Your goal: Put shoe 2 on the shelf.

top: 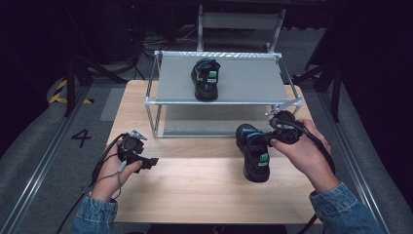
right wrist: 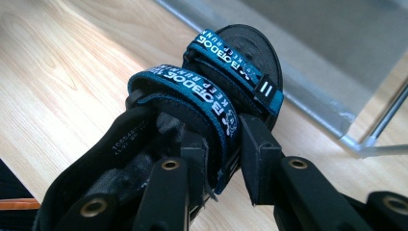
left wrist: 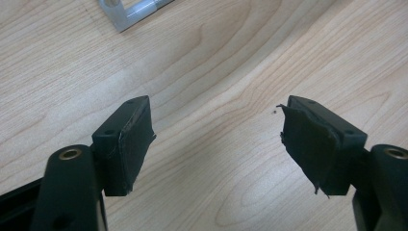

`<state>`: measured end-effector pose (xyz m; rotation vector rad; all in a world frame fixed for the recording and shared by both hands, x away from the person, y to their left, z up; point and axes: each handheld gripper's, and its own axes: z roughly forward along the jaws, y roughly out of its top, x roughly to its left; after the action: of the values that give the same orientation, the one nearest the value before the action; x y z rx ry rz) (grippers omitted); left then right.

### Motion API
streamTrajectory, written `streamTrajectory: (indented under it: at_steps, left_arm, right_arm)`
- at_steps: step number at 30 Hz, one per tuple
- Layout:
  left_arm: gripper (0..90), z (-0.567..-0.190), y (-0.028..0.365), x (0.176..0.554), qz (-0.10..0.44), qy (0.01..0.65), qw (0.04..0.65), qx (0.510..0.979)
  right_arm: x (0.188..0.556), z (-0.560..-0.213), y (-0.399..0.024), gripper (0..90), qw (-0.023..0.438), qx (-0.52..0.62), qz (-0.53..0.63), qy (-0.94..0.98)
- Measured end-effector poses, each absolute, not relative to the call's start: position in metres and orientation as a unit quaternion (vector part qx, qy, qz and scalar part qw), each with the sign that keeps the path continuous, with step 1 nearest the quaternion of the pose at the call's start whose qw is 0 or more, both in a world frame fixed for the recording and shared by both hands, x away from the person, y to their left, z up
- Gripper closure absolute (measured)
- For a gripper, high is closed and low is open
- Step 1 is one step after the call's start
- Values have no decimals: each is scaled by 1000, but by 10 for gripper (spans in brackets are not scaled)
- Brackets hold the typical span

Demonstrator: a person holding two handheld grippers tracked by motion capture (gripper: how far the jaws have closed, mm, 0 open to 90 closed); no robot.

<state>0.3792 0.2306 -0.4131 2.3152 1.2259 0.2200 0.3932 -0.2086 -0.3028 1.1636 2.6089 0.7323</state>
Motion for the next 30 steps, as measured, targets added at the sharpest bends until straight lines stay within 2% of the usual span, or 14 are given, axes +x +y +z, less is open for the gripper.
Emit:
streamTrajectory:
  at_steps: [15,30]
  left_arm:
    - [270,-411,234,379,82,453,262,848]
    - [270,-409,236,380,83,454,265,847]
  right_arm:
    - [398,-256,-201,734,101,394,264,874]
    - [406,-230,-200,734,106,401,275,867]
